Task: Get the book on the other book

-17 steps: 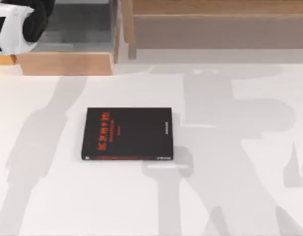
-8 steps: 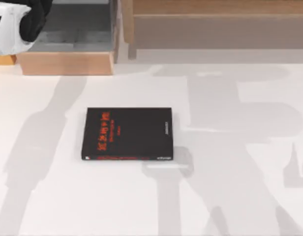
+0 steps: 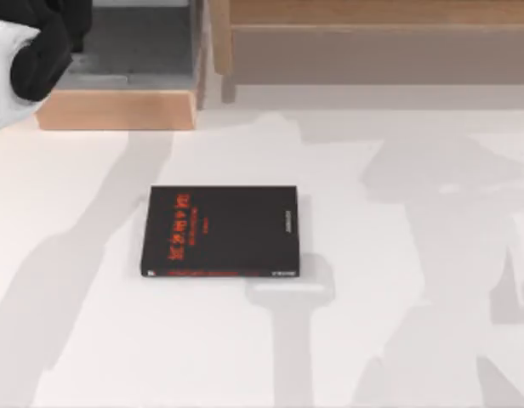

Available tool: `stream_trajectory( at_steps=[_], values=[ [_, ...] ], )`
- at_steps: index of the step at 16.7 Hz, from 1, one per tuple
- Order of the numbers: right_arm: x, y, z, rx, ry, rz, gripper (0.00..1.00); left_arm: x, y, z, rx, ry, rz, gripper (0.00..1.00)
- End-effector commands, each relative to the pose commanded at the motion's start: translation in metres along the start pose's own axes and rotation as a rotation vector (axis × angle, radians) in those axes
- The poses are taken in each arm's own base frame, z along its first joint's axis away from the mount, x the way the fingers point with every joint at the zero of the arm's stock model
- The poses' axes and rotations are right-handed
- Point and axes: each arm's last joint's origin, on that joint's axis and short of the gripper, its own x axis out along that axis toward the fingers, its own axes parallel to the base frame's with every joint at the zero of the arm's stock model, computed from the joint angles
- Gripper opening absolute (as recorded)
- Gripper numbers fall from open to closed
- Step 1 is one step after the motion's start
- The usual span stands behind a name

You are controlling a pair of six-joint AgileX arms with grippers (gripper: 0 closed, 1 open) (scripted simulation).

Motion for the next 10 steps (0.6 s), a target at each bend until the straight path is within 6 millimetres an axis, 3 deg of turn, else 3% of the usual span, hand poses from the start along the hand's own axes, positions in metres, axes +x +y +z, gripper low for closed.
stream_trajectory(
  at_steps=[3, 5, 10],
  values=[
    [0.0, 0.0, 0.0, 0.0, 0.0, 0.0, 1.0, -0.038, -0.006, -0.001, 0.192, 0.052, 0.031, 0.0],
    [0.0, 0.0, 0.0, 0.0, 0.0, 0.0, 1.0, -0.062, -0.017, -0.013, 0.343, 0.108, 0.017, 0.0],
    [0.0, 0.0, 0.0, 0.0, 0.0, 0.0, 1.0, -0.114, -0.066, -0.074, 0.783, 0.245, -0.184, 0.0]
  ],
)
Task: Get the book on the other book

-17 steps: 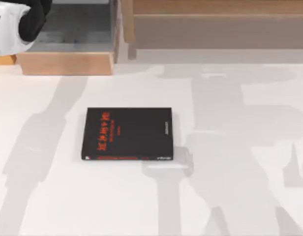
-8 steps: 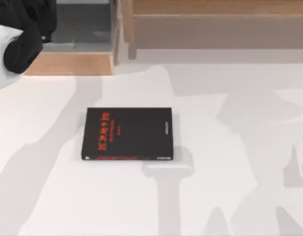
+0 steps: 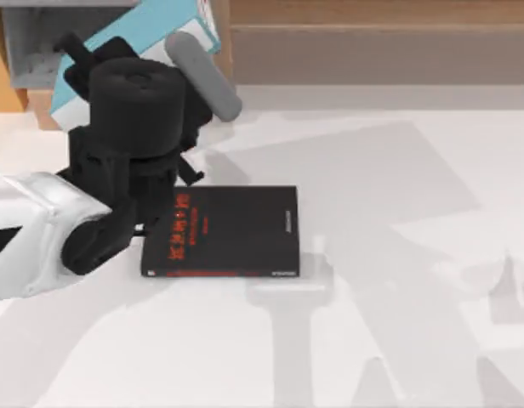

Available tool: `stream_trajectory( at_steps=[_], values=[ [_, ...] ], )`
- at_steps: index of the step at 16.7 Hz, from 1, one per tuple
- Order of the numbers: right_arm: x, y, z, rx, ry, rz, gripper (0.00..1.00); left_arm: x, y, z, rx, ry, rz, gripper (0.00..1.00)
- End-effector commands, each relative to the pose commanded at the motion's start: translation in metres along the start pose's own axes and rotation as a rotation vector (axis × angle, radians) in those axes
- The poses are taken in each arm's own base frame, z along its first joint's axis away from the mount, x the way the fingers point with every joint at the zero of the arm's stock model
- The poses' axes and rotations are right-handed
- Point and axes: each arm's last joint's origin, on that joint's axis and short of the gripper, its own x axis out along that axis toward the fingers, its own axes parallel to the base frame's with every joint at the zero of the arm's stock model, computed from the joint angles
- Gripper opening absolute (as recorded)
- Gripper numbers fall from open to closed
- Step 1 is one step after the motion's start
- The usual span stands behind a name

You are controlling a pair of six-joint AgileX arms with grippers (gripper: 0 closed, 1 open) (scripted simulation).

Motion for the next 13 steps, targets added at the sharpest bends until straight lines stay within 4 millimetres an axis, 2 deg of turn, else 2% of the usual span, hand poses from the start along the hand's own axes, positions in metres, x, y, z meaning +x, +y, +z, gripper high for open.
stream_trajectory(
  at_steps=[3, 6, 8, 13],
  values=[
    [0.0, 0.0, 0.0, 0.0, 0.0, 0.0, 1.0, -0.018, -0.058, -0.007, 0.268, -0.019, -0.153, 0.0],
    [0.0, 0.0, 0.0, 0.0, 0.0, 0.0, 1.0, -0.034, -0.099, -0.014, 0.463, -0.06, -0.268, 0.0],
    [0.0, 0.0, 0.0, 0.0, 0.0, 0.0, 1.0, -0.04, -0.112, -0.016, 0.526, -0.077, -0.304, 0.0],
    [0.0, 0.0, 0.0, 0.0, 0.0, 0.0, 1.0, -0.04, -0.112, -0.016, 0.528, -0.076, -0.303, 0.0]
  ],
)
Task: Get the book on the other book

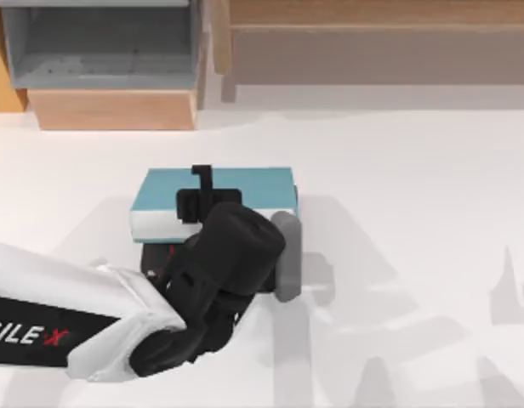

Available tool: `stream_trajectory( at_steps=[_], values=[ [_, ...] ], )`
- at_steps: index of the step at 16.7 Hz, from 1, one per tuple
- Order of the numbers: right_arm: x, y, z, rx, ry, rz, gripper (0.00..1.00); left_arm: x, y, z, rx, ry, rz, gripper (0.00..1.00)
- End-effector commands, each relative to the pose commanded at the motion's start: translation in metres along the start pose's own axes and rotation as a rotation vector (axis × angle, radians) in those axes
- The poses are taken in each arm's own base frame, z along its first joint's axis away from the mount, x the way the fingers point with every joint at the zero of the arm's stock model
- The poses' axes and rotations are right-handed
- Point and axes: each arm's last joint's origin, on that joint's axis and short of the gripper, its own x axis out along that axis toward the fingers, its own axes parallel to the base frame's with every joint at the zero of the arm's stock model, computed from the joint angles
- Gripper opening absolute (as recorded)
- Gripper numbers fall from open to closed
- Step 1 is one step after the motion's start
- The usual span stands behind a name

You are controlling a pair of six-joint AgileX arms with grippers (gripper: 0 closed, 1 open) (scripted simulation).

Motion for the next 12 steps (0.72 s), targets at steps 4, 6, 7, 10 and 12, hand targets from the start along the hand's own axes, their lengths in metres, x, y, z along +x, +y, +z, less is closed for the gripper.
stream_trajectory(
  at_steps=[4, 6, 7, 10, 12],
  values=[
    [0.0, 0.0, 0.0, 0.0, 0.0, 0.0, 1.0, 0.0044, -0.0011, 0.0006, 0.006, -0.003, -0.004, 0.0],
    [0.0, 0.0, 0.0, 0.0, 0.0, 0.0, 1.0, 0.0046, -0.0012, 0.0006, 0.006, -0.003, -0.004, 0.0],
    [0.0, 0.0, 0.0, 0.0, 0.0, 0.0, 1.0, 0.0046, -0.0012, 0.0006, 0.006, -0.003, -0.004, 0.0],
    [0.0, 0.0, 0.0, 0.0, 0.0, 0.0, 1.0, 0.0046, -0.0012, 0.0006, 0.006, -0.003, -0.004, 0.23],
    [0.0, 0.0, 0.0, 0.0, 0.0, 0.0, 1.0, 0.0046, -0.0012, 0.0006, 0.006, -0.003, -0.004, 0.38]
  ],
)
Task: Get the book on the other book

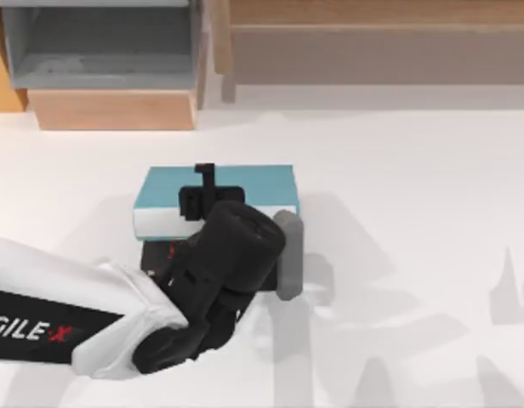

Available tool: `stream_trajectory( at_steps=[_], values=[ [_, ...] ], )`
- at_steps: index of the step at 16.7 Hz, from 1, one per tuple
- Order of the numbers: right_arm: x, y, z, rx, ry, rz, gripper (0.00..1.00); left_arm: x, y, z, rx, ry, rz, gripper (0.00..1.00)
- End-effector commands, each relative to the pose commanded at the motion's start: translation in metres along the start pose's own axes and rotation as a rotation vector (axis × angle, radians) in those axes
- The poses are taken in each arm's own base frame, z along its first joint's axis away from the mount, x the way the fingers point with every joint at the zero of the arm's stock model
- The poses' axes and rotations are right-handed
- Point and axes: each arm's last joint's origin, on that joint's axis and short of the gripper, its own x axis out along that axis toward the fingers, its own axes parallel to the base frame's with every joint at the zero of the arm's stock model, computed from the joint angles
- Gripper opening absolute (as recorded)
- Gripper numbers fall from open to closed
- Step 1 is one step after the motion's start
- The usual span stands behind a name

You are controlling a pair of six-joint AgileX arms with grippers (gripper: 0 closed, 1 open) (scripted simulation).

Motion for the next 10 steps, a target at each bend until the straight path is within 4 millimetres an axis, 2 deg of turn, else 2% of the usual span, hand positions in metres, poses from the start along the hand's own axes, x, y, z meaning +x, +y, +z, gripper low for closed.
stream_trajectory(
  at_steps=[8, 10],
  values=[
    [0.0, 0.0, 0.0, 0.0, 0.0, 0.0, 1.0, 0.0, 0.0, 0.0, 0.0, 0.0, 0.0, 0.98],
    [0.0, 0.0, 0.0, 0.0, 0.0, 0.0, 1.0, 0.0, 0.0, 0.0, 0.0, 0.0, 0.0, 1.0]
  ],
)
